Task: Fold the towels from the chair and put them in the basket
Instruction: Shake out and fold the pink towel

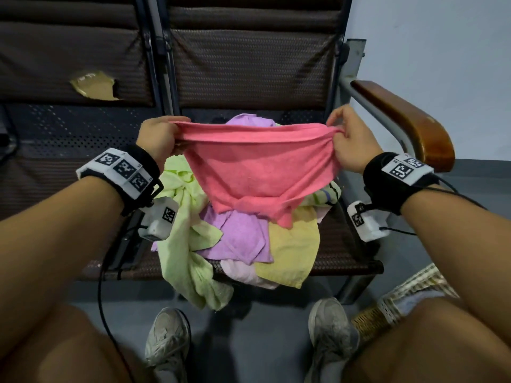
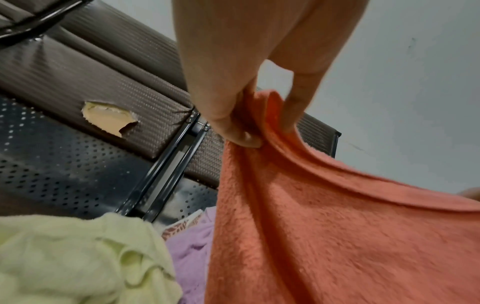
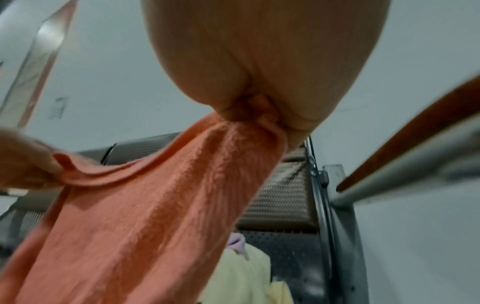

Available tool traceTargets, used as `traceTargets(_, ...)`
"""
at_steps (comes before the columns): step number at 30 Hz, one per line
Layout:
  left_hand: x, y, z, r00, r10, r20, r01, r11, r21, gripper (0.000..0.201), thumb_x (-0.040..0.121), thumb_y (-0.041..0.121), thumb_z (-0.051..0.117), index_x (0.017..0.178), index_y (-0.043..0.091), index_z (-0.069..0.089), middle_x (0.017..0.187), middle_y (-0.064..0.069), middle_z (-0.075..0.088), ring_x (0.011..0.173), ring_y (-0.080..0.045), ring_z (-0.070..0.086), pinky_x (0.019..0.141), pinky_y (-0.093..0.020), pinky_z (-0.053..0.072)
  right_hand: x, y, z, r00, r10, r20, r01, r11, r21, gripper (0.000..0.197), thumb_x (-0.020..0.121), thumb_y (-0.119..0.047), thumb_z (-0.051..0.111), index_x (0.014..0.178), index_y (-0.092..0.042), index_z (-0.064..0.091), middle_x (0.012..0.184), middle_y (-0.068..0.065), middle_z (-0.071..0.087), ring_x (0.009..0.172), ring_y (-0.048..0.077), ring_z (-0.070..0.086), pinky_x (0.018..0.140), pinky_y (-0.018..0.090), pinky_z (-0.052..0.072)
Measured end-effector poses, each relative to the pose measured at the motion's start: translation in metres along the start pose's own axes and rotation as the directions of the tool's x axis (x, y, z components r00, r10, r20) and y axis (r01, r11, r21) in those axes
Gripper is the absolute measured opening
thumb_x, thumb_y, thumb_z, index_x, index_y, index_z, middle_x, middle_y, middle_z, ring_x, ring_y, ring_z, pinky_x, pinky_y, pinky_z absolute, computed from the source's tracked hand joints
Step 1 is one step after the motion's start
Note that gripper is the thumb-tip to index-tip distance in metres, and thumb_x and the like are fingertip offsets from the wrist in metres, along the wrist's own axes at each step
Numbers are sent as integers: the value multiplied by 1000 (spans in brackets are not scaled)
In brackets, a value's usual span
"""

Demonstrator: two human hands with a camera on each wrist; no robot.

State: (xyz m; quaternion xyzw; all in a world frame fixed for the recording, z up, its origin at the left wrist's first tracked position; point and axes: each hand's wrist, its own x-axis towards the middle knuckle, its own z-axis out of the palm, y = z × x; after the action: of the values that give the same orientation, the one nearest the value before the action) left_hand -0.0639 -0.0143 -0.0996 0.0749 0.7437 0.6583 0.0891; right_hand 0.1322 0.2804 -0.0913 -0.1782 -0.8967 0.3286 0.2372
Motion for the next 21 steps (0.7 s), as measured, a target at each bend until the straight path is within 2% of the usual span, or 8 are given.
traceTargets(3,-1,9,-1,990,121,70,-134,963,232,52,76,5,77,125,14,63,106,-6,65,85,-19,64,73,-35,58,13,-16,-17,998,4,60,11,966,-257,36,94,-9,37,115,-16,65,114,7,66,106,24,59,92,30,44)
traceTargets(5,-5,17,-3,974,217,61,-223,899,377,52,66,19,88,112,18,64,96,-1,66,74,-13,66,60,-30,58,18,-26,-28,995,6,103,33,929,-370,29,98,-24,40,93,-15,68,102,11,69,99,31,62,80,31,44)
traceTargets(7,-6,28,-7,940,341,0,-304,839,452,30,67,33,87,87,21,68,75,3,66,58,-11,62,49,-25,50,24,-33,-43,993,-29,115,72,918,-391,36,98,-40,44,77,-17,62,81,5,65,82,28,61,67,31,38)
traceTargets(9,-5,41,-14,922,385,-32,-335,837,432,25,73,44,81,69,23,68,64,6,63,55,-9,55,49,-23,46,28,-38,-57,994,-39,101,65,959,-277,41,96,-52,48,72,-22,63,72,-4,58,71,18,57,59,29,37)
traceTargets(12,-5,60,-19,929,368,-24,-350,902,254,23,82,45,75,77,22,74,63,13,63,53,2,53,50,-16,45,28,-48,-72,998,10,63,-8,999,-36,43,86,-66,54,60,-33,63,66,-9,54,66,13,53,63,30,44)
traceTargets(16,-4,81,-26,970,237,-54,-234,970,63,30,84,43,73,67,19,71,53,15,60,47,0,52,48,-19,43,26,-65,-82,996,76,41,-83,972,220,39,81,-61,66,65,-26,71,66,-6,64,66,16,60,67,32,49)
traceTargets(18,-3,90,-27,983,167,-80,-166,986,27,35,82,49,73,68,16,70,60,8,65,53,-7,59,51,-24,48,28,-74,-87,985,161,60,-172,925,338,36,81,-54,72,79,-18,76,75,2,73,68,18,68,67,34,56)
traceTargets(21,-8,105,-20,979,101,-175,-101,995,10,40,82,50,68,92,12,73,96,-5,72,79,-18,67,75,-34,55,28,-87,-87,941,318,119,-338,844,417,37,84,-44,74,97,-10,72,84,3,76,71,17,73,60,29,58)
